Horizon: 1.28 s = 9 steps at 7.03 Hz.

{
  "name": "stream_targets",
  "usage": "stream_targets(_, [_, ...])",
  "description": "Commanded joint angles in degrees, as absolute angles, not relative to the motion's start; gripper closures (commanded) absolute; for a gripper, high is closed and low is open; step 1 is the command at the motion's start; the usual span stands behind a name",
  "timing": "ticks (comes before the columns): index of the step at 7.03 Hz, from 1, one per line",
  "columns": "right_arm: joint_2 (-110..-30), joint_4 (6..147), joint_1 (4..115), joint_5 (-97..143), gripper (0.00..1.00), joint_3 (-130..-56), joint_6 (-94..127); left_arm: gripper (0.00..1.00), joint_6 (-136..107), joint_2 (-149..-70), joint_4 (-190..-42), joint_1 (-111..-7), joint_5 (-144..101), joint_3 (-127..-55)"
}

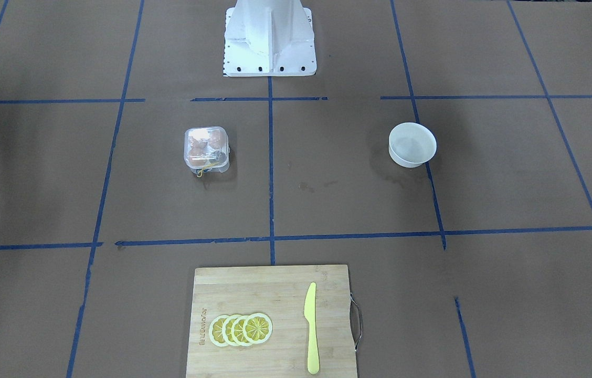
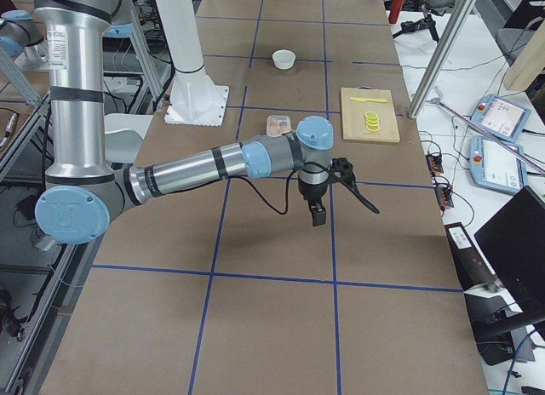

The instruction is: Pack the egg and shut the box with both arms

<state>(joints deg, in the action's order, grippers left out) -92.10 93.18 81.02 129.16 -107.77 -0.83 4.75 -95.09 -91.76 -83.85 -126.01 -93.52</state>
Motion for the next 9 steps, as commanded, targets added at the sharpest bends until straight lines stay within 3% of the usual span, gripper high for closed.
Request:
stream_targets(1, [-97.52,96.24,84.63,128.32,0.0,-106.96,-7.38,0.0,4.57,-94.04,-91.76,-83.93,-126.04,-93.69])
stream_targets(4, [-99.4,95.98,84.73,128.58,0.0,-101.78,-7.29,0.0,4.75,-91.58,-92.02,-84.55,-126.39,-94.48])
stream_targets(9, [-99.14,95.8,84.73,128.94,0.0,-102.22,-7.21,0.0,4.66,-89.31,-92.2,-84.72,-130.48,-93.95])
